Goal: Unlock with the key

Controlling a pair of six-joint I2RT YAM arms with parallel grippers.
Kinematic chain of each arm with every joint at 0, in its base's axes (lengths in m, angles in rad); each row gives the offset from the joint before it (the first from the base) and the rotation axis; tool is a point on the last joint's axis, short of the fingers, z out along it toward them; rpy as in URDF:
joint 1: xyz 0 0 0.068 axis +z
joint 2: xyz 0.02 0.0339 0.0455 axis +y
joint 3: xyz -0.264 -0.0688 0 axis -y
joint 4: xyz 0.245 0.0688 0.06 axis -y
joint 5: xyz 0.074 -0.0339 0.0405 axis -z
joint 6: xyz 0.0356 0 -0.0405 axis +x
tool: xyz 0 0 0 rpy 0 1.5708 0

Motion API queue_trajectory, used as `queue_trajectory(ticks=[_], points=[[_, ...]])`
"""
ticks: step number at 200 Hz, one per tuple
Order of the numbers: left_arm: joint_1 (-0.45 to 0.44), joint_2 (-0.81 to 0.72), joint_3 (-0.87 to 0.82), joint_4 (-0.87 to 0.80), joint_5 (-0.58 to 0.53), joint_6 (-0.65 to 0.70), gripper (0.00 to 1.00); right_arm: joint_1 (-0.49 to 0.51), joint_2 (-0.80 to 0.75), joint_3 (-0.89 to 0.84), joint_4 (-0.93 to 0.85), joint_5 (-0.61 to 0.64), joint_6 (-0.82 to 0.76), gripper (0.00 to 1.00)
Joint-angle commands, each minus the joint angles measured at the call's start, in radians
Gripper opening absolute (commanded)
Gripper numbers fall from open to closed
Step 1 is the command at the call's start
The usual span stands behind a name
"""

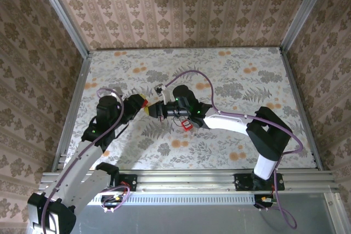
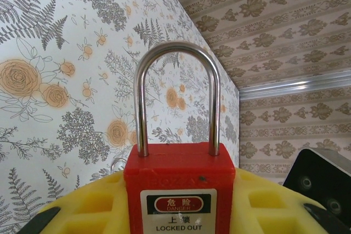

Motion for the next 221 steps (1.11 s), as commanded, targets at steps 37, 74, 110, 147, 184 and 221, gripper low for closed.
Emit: queue_trajectory(ticks=[37, 74, 110, 147, 184, 221], points=[[-0.007, -0.05, -0.022, 0.146, 0.004, 0.067, 0.0, -0.05, 0.008, -0.004, 0.201, -0.073, 0.223, 0.0], [-0.004, -0.064, -0.033, 0.246, -0.004, 0.094, 0.0, -0.104, 0.038, -0.003, 0.425, -0.142, 0.446, 0.0], [-0.004, -0.048, -0.059, 0.378, -0.015, 0.088, 0.0, -0.136, 0.09, 0.01, 0.616, -0.16, 0.66, 0.0], [-0.002, -0.032, -0.044, 0.402, -0.025, 0.091, 0.0, -0.153, 0.104, 0.015, 0.654, -0.165, 0.725, 0.0], [-0.002, -0.003, 0.014, 0.305, -0.004, 0.082, 0.0, -0.103, -0.007, 0.073, 0.131, -0.114, 0.339, 0.0], [0.0, 0.0, 0.009, 0.279, 0.006, 0.041, 0.0, -0.097, -0.001, 0.072, 0.112, -0.11, 0.301, 0.0]])
